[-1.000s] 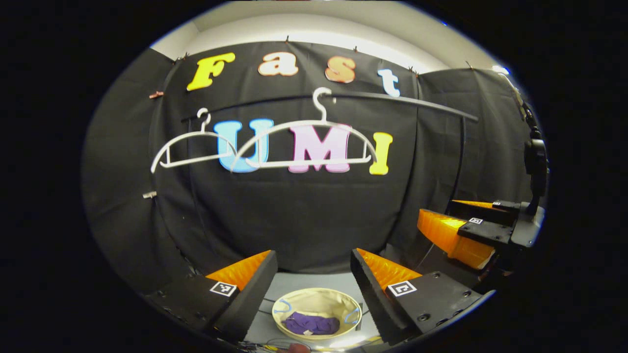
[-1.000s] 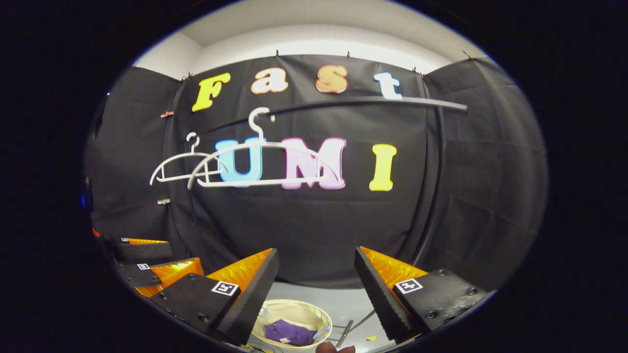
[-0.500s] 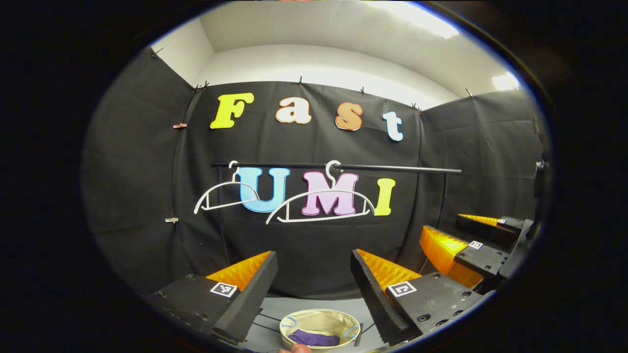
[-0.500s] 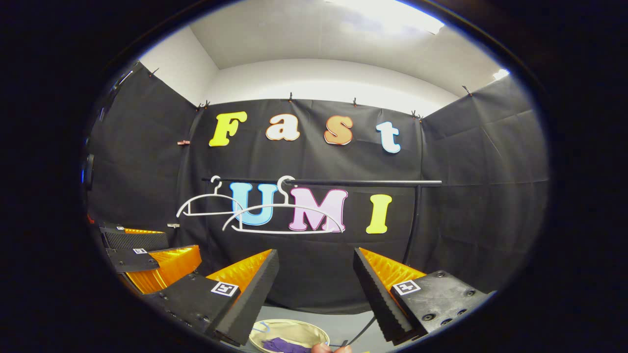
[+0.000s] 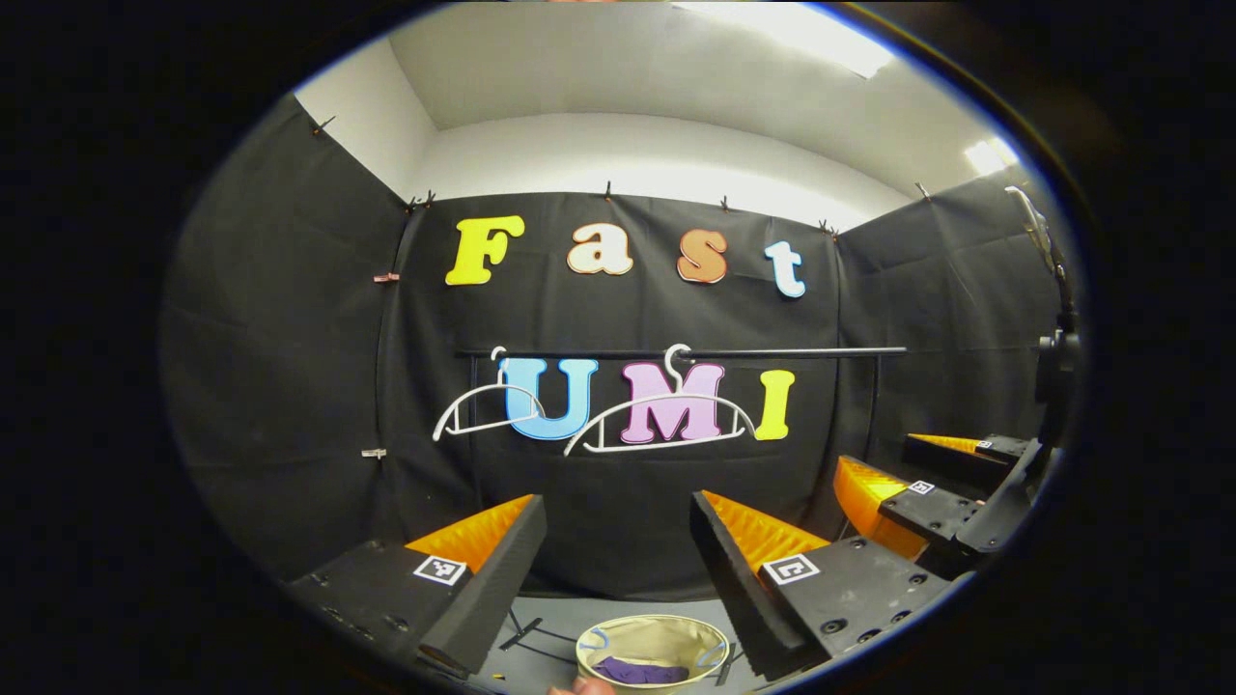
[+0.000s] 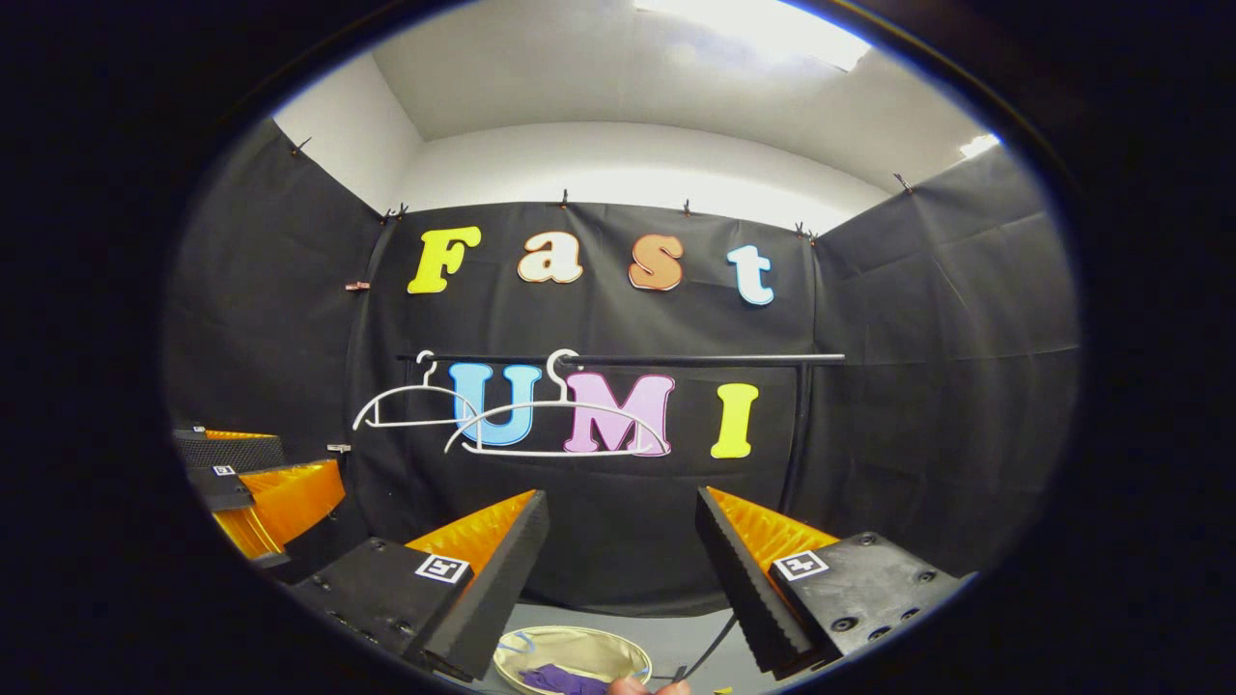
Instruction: Grasp the clothes on the hanger with both hands and then place them into the laundry hamper below.
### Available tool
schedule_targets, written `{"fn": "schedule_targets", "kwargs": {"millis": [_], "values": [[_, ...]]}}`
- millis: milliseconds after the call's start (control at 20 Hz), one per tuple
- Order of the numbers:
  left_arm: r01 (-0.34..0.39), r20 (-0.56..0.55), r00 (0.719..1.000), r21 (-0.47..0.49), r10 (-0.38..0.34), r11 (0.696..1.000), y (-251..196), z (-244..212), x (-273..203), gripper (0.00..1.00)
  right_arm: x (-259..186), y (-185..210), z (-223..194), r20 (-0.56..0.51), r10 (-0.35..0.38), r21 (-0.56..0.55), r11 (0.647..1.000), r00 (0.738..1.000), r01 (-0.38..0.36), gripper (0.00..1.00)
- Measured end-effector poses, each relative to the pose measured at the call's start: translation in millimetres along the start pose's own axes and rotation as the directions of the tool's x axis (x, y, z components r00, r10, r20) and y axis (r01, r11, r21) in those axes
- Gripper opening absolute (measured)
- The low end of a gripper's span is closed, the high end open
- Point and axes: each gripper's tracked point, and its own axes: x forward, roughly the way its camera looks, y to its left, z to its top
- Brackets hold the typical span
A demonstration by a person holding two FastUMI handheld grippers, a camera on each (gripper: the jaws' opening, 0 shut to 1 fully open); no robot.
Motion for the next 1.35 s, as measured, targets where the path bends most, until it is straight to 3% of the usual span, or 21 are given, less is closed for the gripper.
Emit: {"fn": "schedule_targets", "kwargs": {"millis": [550,1350], "values": [[0.012,-0.024,1.0,0.045,-0.011,0.999,-8.7,-0.7,-13.4,0.95,-17.4,-1.2,10.7,0.015,0.016,-0.033,0.999,1.0,-0.016,0.98],[0.017,-0.035,0.999,0.037,-0.016,0.999,-3.9,12.2,-15.4,0.95,-23.9,5.6,27.7,0.029,0.045,-0.06,0.997,0.999,-0.043,0.98]]}}
